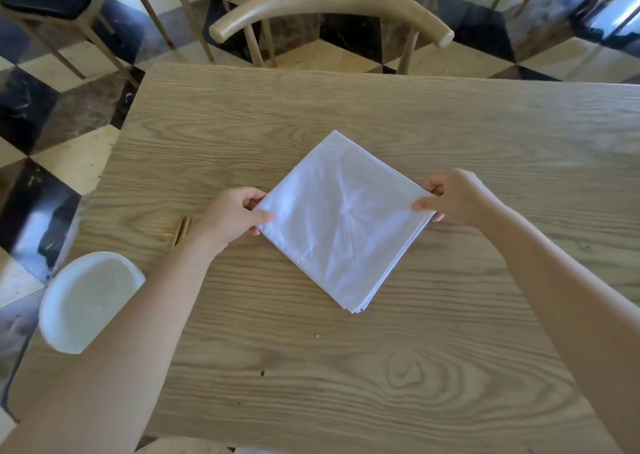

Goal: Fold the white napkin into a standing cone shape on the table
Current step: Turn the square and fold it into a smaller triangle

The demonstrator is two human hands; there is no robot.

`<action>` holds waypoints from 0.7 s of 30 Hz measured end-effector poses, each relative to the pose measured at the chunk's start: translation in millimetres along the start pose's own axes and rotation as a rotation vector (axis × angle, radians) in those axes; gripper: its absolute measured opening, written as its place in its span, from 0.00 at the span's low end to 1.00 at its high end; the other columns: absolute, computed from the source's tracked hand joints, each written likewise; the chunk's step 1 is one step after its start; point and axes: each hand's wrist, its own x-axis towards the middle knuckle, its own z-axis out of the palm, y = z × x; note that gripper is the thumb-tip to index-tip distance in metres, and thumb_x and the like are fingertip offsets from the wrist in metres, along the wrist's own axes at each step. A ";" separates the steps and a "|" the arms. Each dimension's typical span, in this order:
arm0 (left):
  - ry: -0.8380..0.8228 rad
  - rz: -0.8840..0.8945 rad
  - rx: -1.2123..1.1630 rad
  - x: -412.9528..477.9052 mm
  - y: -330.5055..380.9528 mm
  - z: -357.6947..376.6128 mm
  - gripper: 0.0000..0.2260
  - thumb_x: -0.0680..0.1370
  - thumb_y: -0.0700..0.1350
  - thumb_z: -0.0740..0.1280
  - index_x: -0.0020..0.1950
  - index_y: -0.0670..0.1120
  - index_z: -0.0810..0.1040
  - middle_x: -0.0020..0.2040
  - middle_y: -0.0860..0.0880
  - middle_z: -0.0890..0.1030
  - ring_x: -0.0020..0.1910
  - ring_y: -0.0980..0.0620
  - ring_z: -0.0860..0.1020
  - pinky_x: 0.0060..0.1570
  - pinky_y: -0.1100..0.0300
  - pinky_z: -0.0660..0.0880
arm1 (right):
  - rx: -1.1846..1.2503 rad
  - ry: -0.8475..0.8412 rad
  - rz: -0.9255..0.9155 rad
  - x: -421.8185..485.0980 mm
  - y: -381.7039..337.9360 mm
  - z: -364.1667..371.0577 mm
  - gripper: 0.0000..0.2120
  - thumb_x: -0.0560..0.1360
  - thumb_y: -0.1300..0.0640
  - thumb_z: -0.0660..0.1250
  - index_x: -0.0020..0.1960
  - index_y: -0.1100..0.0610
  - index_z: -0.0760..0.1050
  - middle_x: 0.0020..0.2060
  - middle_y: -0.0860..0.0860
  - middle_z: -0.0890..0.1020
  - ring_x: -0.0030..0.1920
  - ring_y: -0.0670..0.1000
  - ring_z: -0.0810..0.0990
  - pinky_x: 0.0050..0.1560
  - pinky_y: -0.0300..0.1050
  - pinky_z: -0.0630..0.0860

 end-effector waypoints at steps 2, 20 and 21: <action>0.017 0.003 -0.003 -0.9 -0.4 1.6 0.09 0.71 0.36 0.71 0.50 0.44 0.80 0.47 0.39 0.82 0.36 0.48 0.76 0.38 0.58 0.75 | 0.011 0.003 -0.015 0.5 1.9 0.7 0.06 0.69 0.57 0.72 0.42 0.60 0.79 0.36 0.54 0.80 0.20 0.40 0.77 0.36 0.39 0.71; 0.328 0.301 0.325 -9.2 -26.6 12.7 0.06 0.71 0.37 0.70 0.38 0.47 0.77 0.37 0.54 0.77 0.36 0.58 0.73 0.37 0.69 0.67 | 0.068 0.344 -0.330 -21.1 25.0 34.1 0.10 0.67 0.70 0.69 0.37 0.58 0.72 0.38 0.50 0.73 0.40 0.52 0.69 0.36 0.36 0.65; 0.362 0.339 0.317 -11.8 -30.6 14.9 0.05 0.70 0.36 0.71 0.39 0.45 0.78 0.37 0.52 0.78 0.36 0.59 0.73 0.37 0.70 0.66 | 0.082 0.379 -0.333 -22.5 28.4 37.2 0.09 0.66 0.71 0.69 0.36 0.60 0.72 0.36 0.50 0.72 0.39 0.52 0.70 0.36 0.34 0.65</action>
